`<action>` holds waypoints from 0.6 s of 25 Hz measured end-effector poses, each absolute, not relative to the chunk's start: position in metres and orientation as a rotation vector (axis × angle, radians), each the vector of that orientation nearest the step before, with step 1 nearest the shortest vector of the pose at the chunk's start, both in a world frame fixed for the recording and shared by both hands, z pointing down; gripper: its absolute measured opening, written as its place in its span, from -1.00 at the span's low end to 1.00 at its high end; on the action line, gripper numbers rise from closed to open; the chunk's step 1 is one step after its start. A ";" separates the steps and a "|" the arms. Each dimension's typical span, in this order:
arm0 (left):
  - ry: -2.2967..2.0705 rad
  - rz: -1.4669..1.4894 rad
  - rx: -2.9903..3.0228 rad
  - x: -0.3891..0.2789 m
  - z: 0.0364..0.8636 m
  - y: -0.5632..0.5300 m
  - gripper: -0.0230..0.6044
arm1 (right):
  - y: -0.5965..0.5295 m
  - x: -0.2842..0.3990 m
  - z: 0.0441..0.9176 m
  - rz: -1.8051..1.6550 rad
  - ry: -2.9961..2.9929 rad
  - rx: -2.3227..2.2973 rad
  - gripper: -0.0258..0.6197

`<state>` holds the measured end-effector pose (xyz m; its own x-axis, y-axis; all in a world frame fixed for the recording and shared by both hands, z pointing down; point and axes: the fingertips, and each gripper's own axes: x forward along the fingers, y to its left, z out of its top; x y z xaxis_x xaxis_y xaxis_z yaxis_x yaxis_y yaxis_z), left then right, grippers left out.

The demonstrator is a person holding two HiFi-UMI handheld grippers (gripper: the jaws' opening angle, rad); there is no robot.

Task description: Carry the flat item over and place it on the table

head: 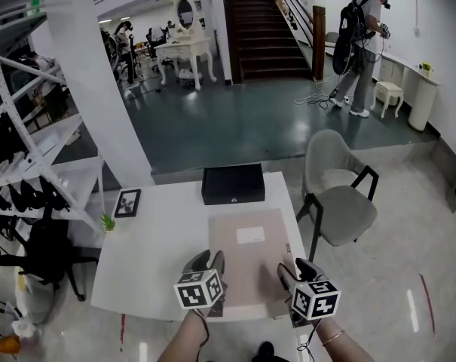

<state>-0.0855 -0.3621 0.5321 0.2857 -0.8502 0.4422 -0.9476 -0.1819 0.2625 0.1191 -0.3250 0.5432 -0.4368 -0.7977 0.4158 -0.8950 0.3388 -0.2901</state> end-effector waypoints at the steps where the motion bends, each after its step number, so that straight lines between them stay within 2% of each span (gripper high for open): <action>1: -1.603 0.260 2.088 -0.086 0.528 -0.359 -0.50 | -0.324 0.120 0.540 0.704 -2.400 1.552 -0.24; 8: -1.618 0.267 2.181 -0.088 0.506 -0.333 -0.64 | -0.312 0.115 0.520 0.595 -2.430 1.570 -0.40; 15: -1.646 0.245 2.213 -0.097 0.497 -0.310 -0.80 | -0.298 0.109 0.502 0.567 -2.478 1.583 -0.73</action>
